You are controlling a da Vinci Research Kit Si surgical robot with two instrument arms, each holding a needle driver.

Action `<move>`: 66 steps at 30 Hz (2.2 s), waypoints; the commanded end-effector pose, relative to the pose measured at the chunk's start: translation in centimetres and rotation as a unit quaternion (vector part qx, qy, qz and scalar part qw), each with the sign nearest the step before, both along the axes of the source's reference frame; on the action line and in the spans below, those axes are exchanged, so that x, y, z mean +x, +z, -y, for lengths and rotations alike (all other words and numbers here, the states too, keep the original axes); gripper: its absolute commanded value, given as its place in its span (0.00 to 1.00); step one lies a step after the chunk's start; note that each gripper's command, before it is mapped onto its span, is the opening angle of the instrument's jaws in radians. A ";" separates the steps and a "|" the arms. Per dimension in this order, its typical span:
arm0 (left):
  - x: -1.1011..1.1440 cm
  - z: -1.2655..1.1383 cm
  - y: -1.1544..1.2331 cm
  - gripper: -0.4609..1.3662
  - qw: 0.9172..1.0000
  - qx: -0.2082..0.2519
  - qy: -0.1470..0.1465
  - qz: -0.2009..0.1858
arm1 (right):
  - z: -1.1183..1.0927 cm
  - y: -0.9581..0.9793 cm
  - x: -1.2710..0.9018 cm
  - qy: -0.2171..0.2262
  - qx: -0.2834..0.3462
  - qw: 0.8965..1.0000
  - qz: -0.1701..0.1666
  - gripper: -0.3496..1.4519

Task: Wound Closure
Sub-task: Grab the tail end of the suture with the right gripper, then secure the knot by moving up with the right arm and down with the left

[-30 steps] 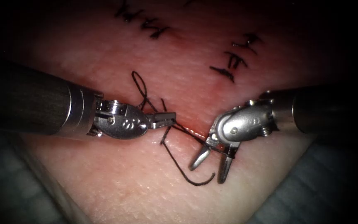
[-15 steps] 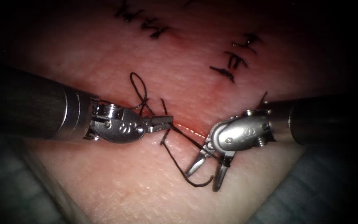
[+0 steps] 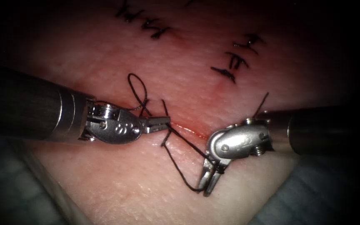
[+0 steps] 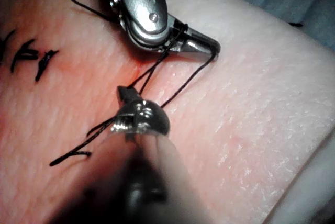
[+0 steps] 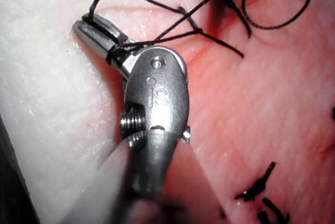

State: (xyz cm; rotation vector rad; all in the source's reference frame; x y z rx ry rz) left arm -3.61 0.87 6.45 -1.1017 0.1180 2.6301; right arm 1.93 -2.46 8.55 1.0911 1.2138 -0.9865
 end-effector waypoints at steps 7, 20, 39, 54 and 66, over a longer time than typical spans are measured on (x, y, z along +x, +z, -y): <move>0.00 0.00 0.01 0.06 1.000 0.003 0.003 0.001 | -0.13 -0.06 0.09 0.025 0.005 1.000 0.002 0.00; 0.04 0.02 -0.01 0.06 1.000 0.003 0.006 0.003 | -0.33 -0.02 0.16 0.071 0.018 0.996 0.042 0.00; 0.31 0.12 -0.17 0.06 1.000 0.000 0.010 0.003 | -0.86 0.00 0.20 0.154 0.056 0.984 0.063 0.00; 0.46 0.55 -0.39 0.06 1.000 -0.001 0.019 0.007 | -1.26 0.43 0.27 0.221 0.075 0.967 0.104 0.00; 0.49 0.72 -0.49 0.06 1.000 0.000 0.023 0.010 | -1.46 0.70 0.37 0.277 0.142 0.930 0.195 0.00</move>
